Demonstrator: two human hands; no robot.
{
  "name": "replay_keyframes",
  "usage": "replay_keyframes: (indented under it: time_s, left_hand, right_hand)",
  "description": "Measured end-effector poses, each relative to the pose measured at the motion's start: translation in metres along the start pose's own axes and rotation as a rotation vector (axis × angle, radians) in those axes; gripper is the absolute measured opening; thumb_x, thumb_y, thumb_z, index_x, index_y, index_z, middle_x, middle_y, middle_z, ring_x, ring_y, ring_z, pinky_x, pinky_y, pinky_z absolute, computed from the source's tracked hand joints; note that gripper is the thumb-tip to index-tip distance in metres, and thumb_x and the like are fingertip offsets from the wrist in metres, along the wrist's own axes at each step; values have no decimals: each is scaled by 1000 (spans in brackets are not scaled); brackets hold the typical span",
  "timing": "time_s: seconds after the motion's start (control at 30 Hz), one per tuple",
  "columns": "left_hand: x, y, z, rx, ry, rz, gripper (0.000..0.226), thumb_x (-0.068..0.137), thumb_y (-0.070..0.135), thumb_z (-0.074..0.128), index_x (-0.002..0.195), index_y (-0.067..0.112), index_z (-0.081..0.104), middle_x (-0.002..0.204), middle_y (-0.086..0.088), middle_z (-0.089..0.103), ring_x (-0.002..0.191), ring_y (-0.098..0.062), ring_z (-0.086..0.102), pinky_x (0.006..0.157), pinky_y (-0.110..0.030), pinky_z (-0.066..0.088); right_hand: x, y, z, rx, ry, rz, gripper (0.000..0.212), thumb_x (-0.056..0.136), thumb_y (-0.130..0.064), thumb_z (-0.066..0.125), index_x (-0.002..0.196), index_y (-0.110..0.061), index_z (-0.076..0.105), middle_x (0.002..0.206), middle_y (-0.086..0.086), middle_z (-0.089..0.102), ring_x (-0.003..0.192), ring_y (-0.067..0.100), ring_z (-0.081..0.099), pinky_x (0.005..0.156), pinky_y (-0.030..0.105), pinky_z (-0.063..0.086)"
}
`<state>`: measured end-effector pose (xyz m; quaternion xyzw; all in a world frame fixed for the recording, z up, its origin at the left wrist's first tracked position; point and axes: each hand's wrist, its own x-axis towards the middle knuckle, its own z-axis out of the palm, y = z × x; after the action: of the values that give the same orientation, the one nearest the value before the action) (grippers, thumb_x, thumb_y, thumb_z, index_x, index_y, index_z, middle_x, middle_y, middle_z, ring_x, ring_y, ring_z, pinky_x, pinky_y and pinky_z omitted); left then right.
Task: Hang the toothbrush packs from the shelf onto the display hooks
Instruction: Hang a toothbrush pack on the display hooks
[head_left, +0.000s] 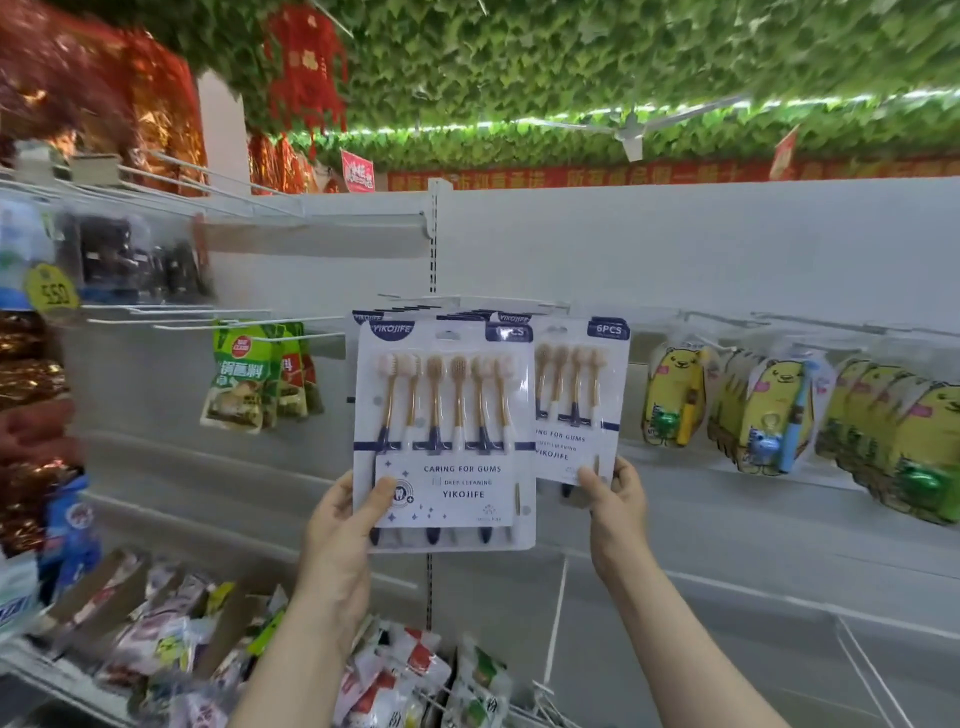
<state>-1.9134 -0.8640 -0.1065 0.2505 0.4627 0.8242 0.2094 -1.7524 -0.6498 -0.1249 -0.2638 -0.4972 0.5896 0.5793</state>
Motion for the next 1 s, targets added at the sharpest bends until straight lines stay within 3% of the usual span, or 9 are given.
replay_keyframes:
  time_s: [0.07, 0.3, 0.43, 0.5, 0.57, 0.63, 0.8, 0.9, 1.0]
  left_hand:
    - [8, -3, 2, -10, -11, 7, 34, 70, 23, 74, 103, 20, 69, 102, -1, 76, 103, -22, 67, 105, -46, 44]
    - [23, -18, 15, -25, -35, 9, 41, 67, 24, 76, 106, 18, 69, 102, -1, 76, 103, -22, 68, 106, -49, 44]
    - [25, -25, 15, -36, -49, -9, 62, 64, 30, 81, 122, 16, 64, 115, -1, 73, 115, -23, 63, 112, -50, 37]
    - [25, -26, 15, -38, -50, -14, 65, 62, 32, 83, 122, 17, 64, 114, 0, 73, 115, -22, 63, 112, -49, 37]
    - [26, -28, 15, -30, -62, -24, 59, 63, 30, 83, 118, 19, 66, 111, 0, 74, 112, -21, 65, 111, -47, 39]
    - [25, -31, 17, -20, -79, -34, 46, 66, 26, 80, 111, 20, 68, 106, 1, 76, 108, -20, 67, 109, -46, 41]
    - [24, -40, 25, -15, -115, -62, 52, 67, 26, 81, 116, 18, 67, 109, 0, 75, 111, -21, 66, 106, -42, 43]
    - [24, -43, 29, -19, -151, -71, 38, 71, 21, 77, 108, 19, 69, 104, 0, 76, 103, -17, 69, 98, -37, 46]
    - [25, -44, 34, -11, -196, -73, 37, 72, 20, 77, 108, 20, 68, 104, 0, 76, 100, -15, 69, 87, -31, 46]
  right_hand:
    - [14, 3, 1, -7, 6, 13, 27, 93, -1, 64, 114, -15, 55, 112, 6, 68, 100, 21, 64, 92, 35, 49]
    - [51, 9, -5, -27, 37, 11, 38, 92, 5, 62, 124, -11, 51, 106, 4, 66, 92, 15, 62, 78, 21, 48]
    - [59, 11, -11, -139, 8, 44, 40, 92, -5, 67, 129, -11, 52, 125, 11, 64, 106, 20, 62, 85, 27, 48]
    - [54, 6, -12, -266, 93, 3, 49, 91, -16, 71, 135, -12, 50, 132, 8, 60, 117, 20, 58, 93, 29, 45]
    - [44, -6, -10, -344, 219, -90, 54, 91, -28, 71, 139, -16, 49, 136, 2, 56, 124, 18, 53, 104, 32, 42]
    - [28, -27, -1, -283, 185, -202, 45, 93, -31, 68, 134, -16, 55, 129, -4, 61, 121, 13, 56, 107, 33, 44]
    - [-11, -78, 27, -136, -142, -247, 42, 90, -35, 72, 126, -14, 64, 113, 0, 72, 102, 7, 68, 87, 22, 55]
    - [-20, -90, 32, -129, -172, -252, 42, 86, -24, 77, 124, -15, 62, 104, 0, 74, 91, 2, 69, 75, 12, 52]
    - [-20, -92, 29, -147, -166, -248, 44, 83, -18, 79, 123, -18, 60, 101, 2, 75, 90, 7, 71, 70, 13, 52]
